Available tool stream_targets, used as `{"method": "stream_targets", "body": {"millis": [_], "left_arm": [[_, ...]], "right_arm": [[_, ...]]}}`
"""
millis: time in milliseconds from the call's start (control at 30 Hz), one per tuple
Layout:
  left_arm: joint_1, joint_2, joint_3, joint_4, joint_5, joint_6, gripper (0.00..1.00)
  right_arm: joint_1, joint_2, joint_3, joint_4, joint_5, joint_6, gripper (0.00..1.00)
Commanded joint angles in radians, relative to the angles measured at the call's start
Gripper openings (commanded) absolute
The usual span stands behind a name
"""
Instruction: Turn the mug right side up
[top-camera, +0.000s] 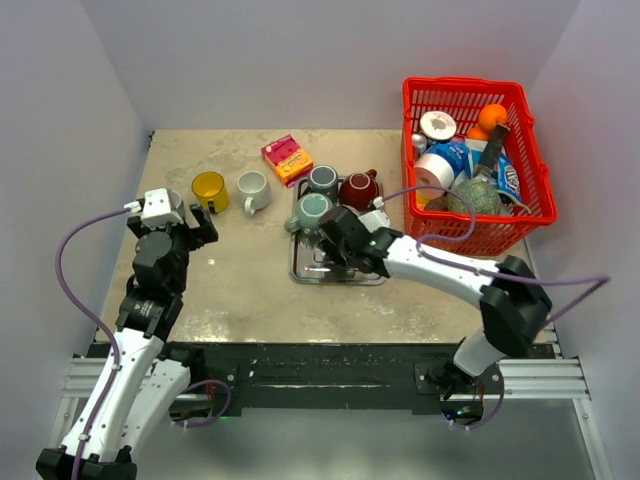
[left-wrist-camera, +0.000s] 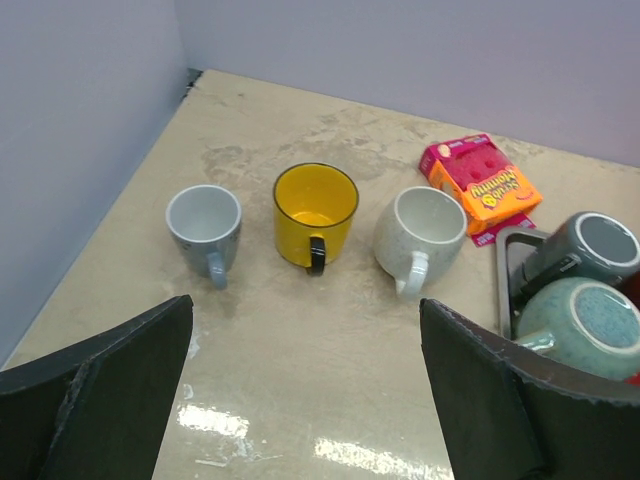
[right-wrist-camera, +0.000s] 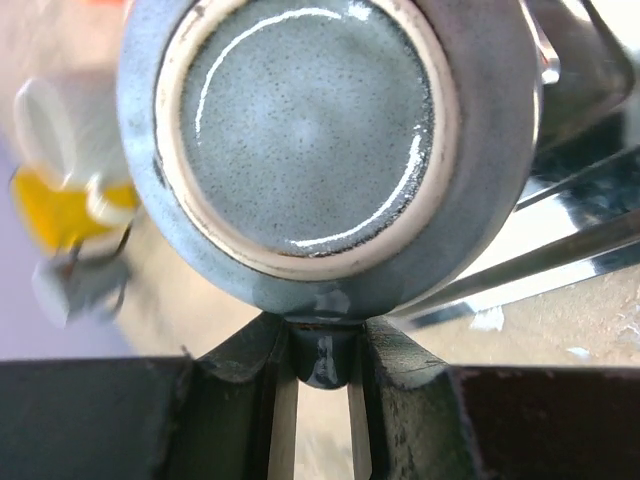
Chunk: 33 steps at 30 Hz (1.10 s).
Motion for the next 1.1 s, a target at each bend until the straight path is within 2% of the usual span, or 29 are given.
{"method": "stream_targets", "body": {"millis": [0, 167, 200, 300, 367, 500, 667, 800, 967, 1067], "left_arm": [[0.007, 0.025, 0.018, 0.035, 0.194, -0.027, 0.99], [0.007, 0.081, 0.073, -0.006, 0.531, -0.116, 0.99], [0.007, 0.085, 0.071, 0.004, 0.633, -0.166, 0.99], [0.007, 0.082, 0.059, 0.056, 0.785, -0.267, 0.99], [0.007, 0.088, 0.064, 0.075, 0.849, -0.306, 0.99], [0.007, 0.085, 0.059, 0.176, 1.081, -0.384, 0.99], [0.007, 0.014, 0.001, 0.346, 1.241, -0.472, 0.99], [0.007, -0.041, -0.079, 0.578, 1.350, -0.578, 0.99], [0.006, -0.061, -0.123, 0.701, 1.398, -0.645, 0.99], [0.006, -0.063, -0.136, 0.707, 1.381, -0.677, 0.99]], "right_arm": [[0.002, -0.204, -0.132, 0.419, -0.125, -0.358, 0.00], [0.003, -0.383, -0.197, 0.585, -0.356, -0.644, 0.00], [0.003, -0.407, -0.217, 0.616, -0.464, -0.726, 0.00], [0.003, -0.496, -0.256, 0.688, -0.635, -0.794, 0.00], [0.005, -0.534, -0.275, 0.701, -0.669, -0.802, 0.00], [0.003, -0.641, -0.332, 0.773, -0.731, -0.789, 0.00], [0.003, -0.675, -0.355, 0.874, -0.783, -0.721, 0.00], [0.003, -0.678, -0.385, 0.970, -0.824, -0.634, 0.00], [0.005, -0.666, -0.411, 1.096, -0.866, -0.561, 0.00], [0.006, -0.655, -0.412, 1.130, -0.890, -0.552, 0.00]]}}
